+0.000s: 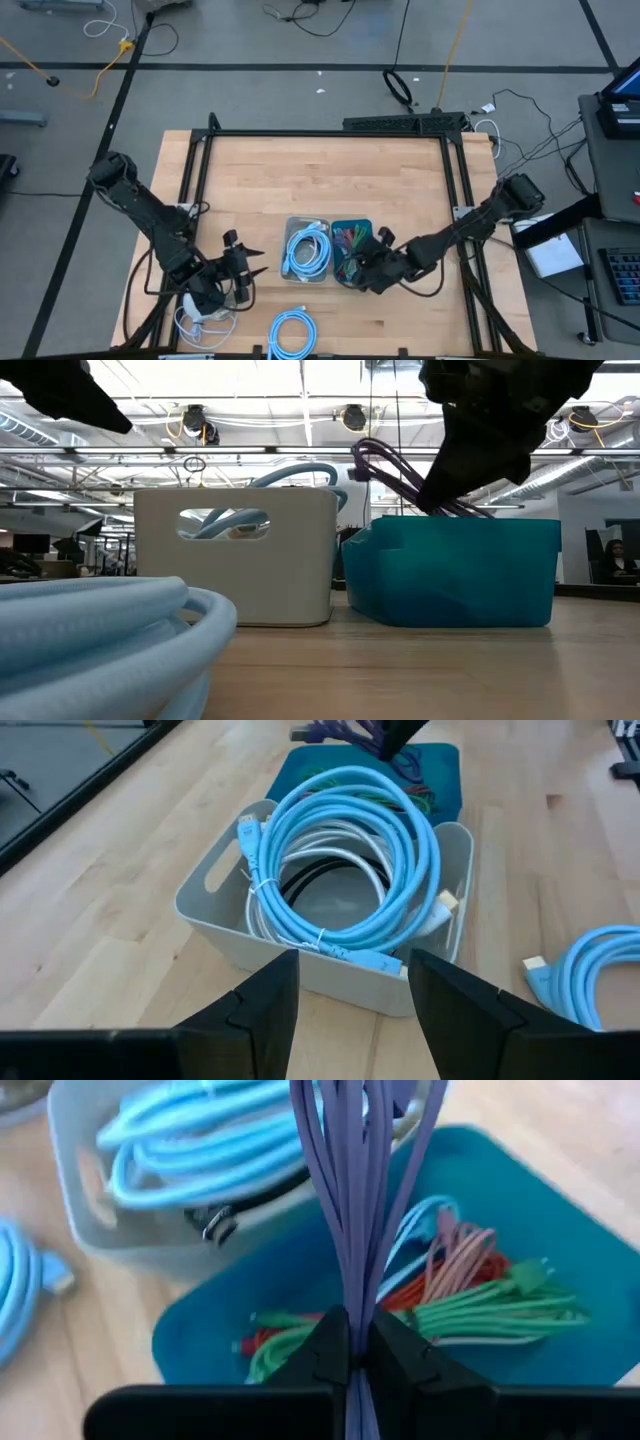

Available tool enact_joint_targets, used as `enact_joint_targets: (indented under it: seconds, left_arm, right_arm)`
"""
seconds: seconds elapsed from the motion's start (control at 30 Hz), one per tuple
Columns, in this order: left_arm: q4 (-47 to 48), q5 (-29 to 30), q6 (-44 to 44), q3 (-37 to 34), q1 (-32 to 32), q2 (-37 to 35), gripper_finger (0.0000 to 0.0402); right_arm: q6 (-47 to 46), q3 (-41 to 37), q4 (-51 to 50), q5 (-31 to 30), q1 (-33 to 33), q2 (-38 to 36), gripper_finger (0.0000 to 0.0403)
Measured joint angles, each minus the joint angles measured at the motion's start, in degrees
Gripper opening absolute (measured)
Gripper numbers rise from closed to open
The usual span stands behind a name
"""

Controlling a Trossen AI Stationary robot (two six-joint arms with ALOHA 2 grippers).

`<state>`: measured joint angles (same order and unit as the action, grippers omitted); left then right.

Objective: Pick & Place USB Port
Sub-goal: Put the purple charger cable into the blue bin, then put the blue display cable into the gray bin

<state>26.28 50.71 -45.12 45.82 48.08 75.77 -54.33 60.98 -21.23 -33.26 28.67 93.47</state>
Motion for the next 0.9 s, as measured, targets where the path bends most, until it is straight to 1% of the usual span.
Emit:
enact_joint_targets:
  seconds: [0.1,0.23,0.33,0.47,0.6,0.73,0.9]
  left_arm:
    - [0.02,1.53,-0.04,0.00,0.81,0.00,0.0191]
    - [0.00,2.00,-0.04,0.00,0.83,0.00,0.0191]
    - [0.02,2.04,-0.04,0.00,0.83,-0.02,0.0191]
    - [0.02,2.04,-0.07,0.00,0.83,0.00,0.0191]
    - [0.02,2.04,0.00,0.00,0.83,0.00,0.0191]
    - [0.00,2.04,0.02,0.00,0.83,-0.02,0.0191]
    - [0.00,2.04,0.07,0.00,0.83,-0.01,0.0191]
  right_arm:
    - [-2.29,0.01,-2.60,-1.44,0.23,-0.20,0.0009]
    - [-5.93,0.03,-5.43,0.35,0.26,-0.22,0.0009]
    - [-6.95,0.03,-7.31,0.53,0.28,-0.22,0.0014]
    - [-2.58,0.03,-6.43,0.97,0.30,-1.06,0.0047]
    - [1.68,0.10,-4.67,4.97,-0.08,-1.75,0.0075]
    - [4.04,0.12,-3.21,6.32,-0.49,-2.24,0.0089]
    - [4.13,0.10,-3.41,5.10,-0.94,-2.49,0.0096]
